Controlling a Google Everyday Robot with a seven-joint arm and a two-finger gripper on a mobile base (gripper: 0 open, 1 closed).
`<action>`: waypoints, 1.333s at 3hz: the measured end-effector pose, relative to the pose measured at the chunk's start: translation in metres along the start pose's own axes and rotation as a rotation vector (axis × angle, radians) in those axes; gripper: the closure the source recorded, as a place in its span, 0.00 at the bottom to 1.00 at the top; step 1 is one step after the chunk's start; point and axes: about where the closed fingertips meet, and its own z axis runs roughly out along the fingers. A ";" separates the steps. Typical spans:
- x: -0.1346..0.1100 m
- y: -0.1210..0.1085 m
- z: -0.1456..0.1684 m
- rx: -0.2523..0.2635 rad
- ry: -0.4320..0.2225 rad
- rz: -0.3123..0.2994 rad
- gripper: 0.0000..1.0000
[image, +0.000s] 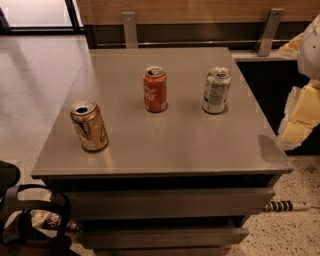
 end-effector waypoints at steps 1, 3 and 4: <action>-0.001 0.001 -0.001 0.001 -0.007 0.001 0.00; -0.051 0.024 -0.004 0.020 -0.241 0.029 0.00; -0.087 0.033 0.014 0.031 -0.400 0.065 0.00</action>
Offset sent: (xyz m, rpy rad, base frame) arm -0.0124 0.0155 0.0063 0.1333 -0.0247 0.0159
